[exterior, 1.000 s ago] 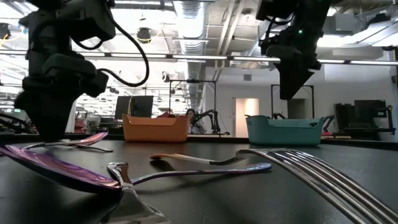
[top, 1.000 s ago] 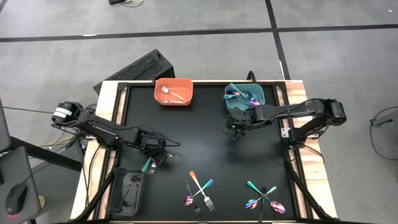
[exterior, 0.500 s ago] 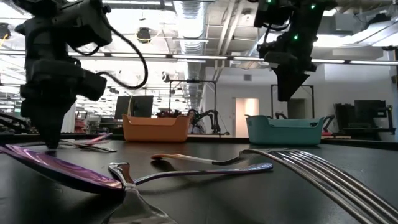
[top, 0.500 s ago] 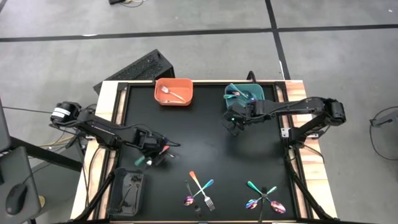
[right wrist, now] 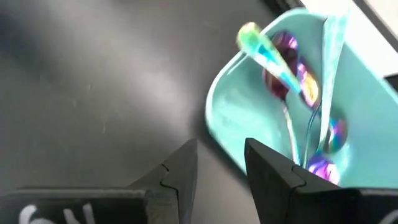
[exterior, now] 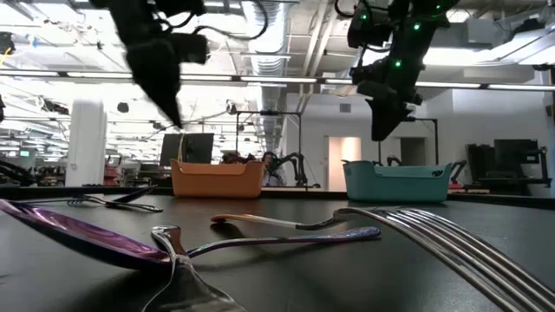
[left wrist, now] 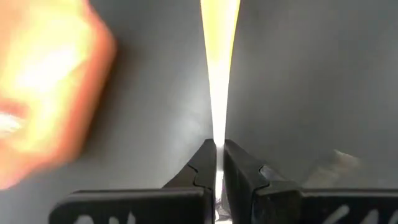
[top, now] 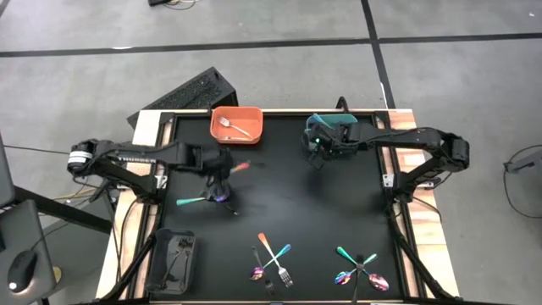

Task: Sort silverware by color (type)
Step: Put the orange fork into the orange bin, then put the black fork into the black bin

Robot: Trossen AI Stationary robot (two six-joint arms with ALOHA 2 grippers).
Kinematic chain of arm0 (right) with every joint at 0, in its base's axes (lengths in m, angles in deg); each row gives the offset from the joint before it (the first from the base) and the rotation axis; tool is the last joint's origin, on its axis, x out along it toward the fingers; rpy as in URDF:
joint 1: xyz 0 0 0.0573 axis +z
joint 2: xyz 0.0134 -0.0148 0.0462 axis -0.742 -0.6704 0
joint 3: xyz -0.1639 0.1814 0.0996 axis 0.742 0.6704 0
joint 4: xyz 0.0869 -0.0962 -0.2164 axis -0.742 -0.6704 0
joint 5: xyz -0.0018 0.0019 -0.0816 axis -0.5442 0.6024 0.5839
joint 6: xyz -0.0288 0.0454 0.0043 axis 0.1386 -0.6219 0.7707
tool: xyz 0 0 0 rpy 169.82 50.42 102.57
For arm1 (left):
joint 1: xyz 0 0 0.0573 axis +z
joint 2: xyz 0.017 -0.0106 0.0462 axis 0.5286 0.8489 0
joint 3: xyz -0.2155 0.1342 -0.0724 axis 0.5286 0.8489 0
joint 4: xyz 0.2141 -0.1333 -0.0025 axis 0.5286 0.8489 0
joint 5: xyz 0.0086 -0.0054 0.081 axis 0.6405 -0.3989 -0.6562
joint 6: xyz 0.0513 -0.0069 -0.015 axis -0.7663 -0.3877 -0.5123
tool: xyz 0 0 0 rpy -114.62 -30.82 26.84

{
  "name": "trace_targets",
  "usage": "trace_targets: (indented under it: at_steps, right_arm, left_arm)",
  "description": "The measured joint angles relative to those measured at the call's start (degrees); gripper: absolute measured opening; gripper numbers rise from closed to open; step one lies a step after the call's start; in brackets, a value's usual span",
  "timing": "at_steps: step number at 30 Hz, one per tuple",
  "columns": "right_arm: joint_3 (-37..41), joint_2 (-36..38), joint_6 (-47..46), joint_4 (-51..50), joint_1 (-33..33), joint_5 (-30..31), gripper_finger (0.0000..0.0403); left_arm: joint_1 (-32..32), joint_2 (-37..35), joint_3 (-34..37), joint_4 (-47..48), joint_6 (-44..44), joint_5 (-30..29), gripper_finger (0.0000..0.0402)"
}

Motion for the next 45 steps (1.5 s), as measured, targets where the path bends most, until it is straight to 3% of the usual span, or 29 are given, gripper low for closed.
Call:
trace_targets:
  at_steps: [11,18,22,26,29,37,42,45]
  right_arm:
    - [0.0,0.0,8.88,10.35,-9.18,-6.94,0.015]
    - [0.0,0.0,13.18,14.23,-13.66,-11.11,0.015]
    - [0.0,0.0,13.34,13.92,-15.57,-12.4,0.015]
    - [0.0,0.0,13.33,12.31,-16.04,-13.35,0.015]
    - [0.0,0.0,13.18,11.8,-15.85,-13.35,0.015]
    - [0.0,0.0,9.83,10.56,-14.55,-13.39,0.015]
    - [0.0,0.0,6.89,9.25,-12.69,-13.66,0.015]
    - [0.0,0.0,6.66,7.99,-11.07,-17.0,0.015]
  left_arm:
    - [19.98,0.5,-3.38,-12.49,-31.69,-7.43,0.0006]
    - [24.15,6.3,-3.35,-19.27,-43.12,-10.05,0.0007]
    - [24.2,11.73,-3.77,-22.53,-47.18,-16.58,0.0007]
    - [24.59,18.17,-7.22,-16.52,-47.74,-23.58,0.0025]
    - [24.6,21.82,-10.57,-13.64,-47.09,-23.91,0.0052]
    - [24.57,23.07,-18.75,-8.89,-34.81,-15.13,0.0131]
    - [24.57,21.46,-23.06,-0.86,-26.97,-10.26,0.0141]
    - [24.57,20.5,-23.13,2.06,-22.91,-6.51,0.0141]
